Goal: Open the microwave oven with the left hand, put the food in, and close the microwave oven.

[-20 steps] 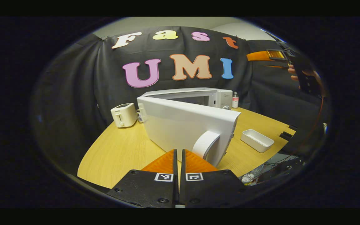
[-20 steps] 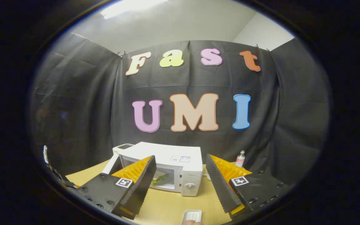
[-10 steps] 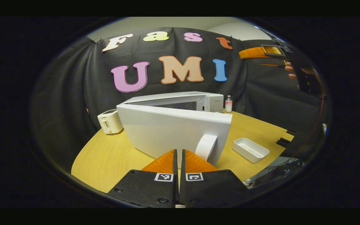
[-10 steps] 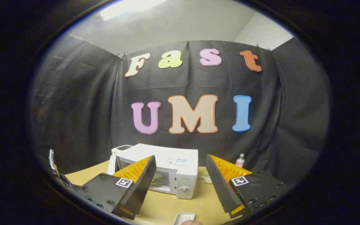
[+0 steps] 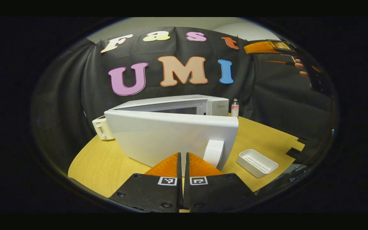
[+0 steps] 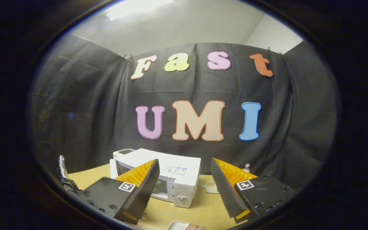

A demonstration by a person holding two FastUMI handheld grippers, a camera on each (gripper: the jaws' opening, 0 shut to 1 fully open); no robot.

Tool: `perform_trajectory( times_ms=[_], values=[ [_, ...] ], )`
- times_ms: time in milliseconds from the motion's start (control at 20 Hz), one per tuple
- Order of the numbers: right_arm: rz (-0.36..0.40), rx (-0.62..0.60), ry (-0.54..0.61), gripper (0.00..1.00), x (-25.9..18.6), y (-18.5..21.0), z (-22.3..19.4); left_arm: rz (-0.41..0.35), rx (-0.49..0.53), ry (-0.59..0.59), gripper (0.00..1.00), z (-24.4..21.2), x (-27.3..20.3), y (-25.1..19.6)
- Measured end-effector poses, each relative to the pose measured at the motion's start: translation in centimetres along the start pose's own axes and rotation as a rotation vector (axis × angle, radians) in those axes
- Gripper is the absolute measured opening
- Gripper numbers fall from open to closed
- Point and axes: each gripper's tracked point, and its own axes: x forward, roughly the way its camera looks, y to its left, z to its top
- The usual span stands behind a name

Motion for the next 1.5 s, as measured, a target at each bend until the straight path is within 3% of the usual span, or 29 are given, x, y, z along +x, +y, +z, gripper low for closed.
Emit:
perform_trajectory(
  times_ms=[350, 400, 450, 550, 650, 750, 800, 1050, 1150, 1200, 1300, 1500],
  values=[
    [-0.003, 0.006, -0.006, 0.93, 0.5, -0.6, 0.3, -0.037, -0.005, -0.018, 0.00, 1.7, 4.2, -2.4],
    [-0.011, 0.010, -0.007, 0.98, 0.6, -0.8, 0.5, -0.043, -0.007, -0.023, 0.00, 2.1, 4.8, -2.6],
    [-0.018, 0.020, -0.013, 0.93, 0.5, -1.0, 1.0, -0.049, -0.009, -0.022, 0.00, 2.2, 5.4, -2.8],
    [-0.035, 0.038, -0.027, 0.93, 0.3, -1.5, 1.7, -0.056, -0.026, -0.015, 0.01, 2.4, 6.6, -3.2],
    [-0.054, 0.045, -0.030, 0.98, -0.2, -1.8, 2.1, -0.067, -0.043, -0.017, 0.01, 2.9, 7.6, -3.4],
    [-0.071, 0.047, -0.031, 0.93, -0.6, -2.2, 2.3, -0.068, -0.038, -0.018, 0.00, 3.4, 8.8, -3.4],
    [-0.079, 0.043, -0.031, 0.98, -0.8, -2.5, 2.2, -0.072, -0.038, -0.019, 0.00, 3.6, 9.4, -3.4],
    [-0.107, 0.018, -0.030, 0.93, -1.6, -3.2, 2.6, -0.088, -0.036, -0.032, 0.02, 4.6, 11.6, -3.8],
    [-0.115, 0.007, -0.034, 0.93, -1.8, -3.3, 2.8, -0.086, -0.033, -0.033, 0.00, 4.8, 12.5, -3.8],
    [-0.120, 0.001, -0.036, 0.98, -1.8, -3.5, 2.9, -0.072, -0.018, -0.022, 0.00, 4.6, 13.0, -3.5],
    [-0.125, 0.002, -0.030, 0.93, -1.9, -3.5, 2.8, -0.045, -0.001, -0.018, 0.00, 4.9, 13.9, -2.8],
    [-0.127, 0.004, -0.021, 0.93, -1.6, -3.3, 2.5, -0.041, -0.026, -0.017, 0.00, 5.8, 15.8, -3.0]
  ],
)
